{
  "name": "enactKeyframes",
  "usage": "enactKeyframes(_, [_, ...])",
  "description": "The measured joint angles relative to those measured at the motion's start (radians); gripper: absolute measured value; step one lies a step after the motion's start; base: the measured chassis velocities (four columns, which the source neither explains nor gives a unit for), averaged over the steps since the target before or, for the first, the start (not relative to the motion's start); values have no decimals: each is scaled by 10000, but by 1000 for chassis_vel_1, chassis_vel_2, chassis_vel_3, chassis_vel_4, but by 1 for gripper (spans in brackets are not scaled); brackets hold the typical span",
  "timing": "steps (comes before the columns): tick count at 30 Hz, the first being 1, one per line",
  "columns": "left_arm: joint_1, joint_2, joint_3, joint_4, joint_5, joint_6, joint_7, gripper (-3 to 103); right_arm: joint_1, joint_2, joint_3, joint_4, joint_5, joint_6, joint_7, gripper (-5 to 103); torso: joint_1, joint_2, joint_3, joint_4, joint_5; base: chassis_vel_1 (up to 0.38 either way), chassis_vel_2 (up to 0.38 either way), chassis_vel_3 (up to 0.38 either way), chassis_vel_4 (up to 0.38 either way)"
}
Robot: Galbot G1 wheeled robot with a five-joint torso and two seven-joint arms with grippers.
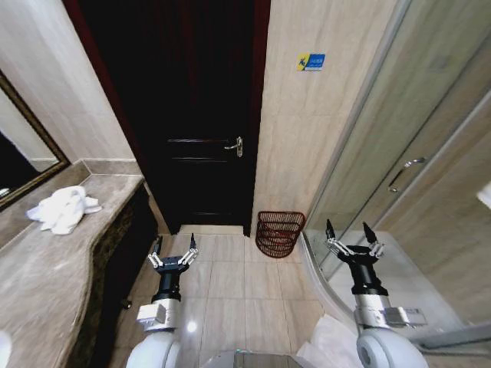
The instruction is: Discard the used towel into the hamper.
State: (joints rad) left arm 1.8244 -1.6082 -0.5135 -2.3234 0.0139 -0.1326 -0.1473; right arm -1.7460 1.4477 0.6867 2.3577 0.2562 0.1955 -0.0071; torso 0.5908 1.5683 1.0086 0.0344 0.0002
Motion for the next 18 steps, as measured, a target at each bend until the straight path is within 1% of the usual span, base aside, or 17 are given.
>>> enactKeyframes(1, [-58,0,-27,-4,-109,-14,61,98,69,4,-59,-120,-1,102,36,100,2,-1,1,-1,3,-199,206,163,-205])
enactKeyframes(4, [-124,2,-27,46,-252,-20,68,99,109,7,-142,-201,-20,106,66,100,13,-5,4,-5,-4,-146,135,88,-134])
enactKeyframes(5, [-145,2,-15,55,-336,-14,45,99,136,12,-177,-234,-44,108,81,100,12,-4,4,-2,-8,-98,121,50,-38])
enactKeyframes(7, [-157,1,-4,50,-401,6,17,99,164,17,-206,-247,-61,110,100,100,9,-4,3,1,-3,-22,100,-8,-38])
enactKeyframes(8, [-157,0,2,6,-439,45,-8,99,182,17,-216,-247,-64,110,123,100,4,-3,1,6,-2,-22,21,64,30])
enactKeyframes(13, [-156,0,-53,-152,-453,172,-66,99,226,-5,-130,-299,-29,189,133,100,-11,5,-3,-3,-1,14,-32,-5,35])
enactKeyframes(18, [-134,0,-95,-200,-426,191,-157,99,227,3,-107,-379,-11,291,140,100,-11,6,-3,-2,-2,67,-24,-19,50])
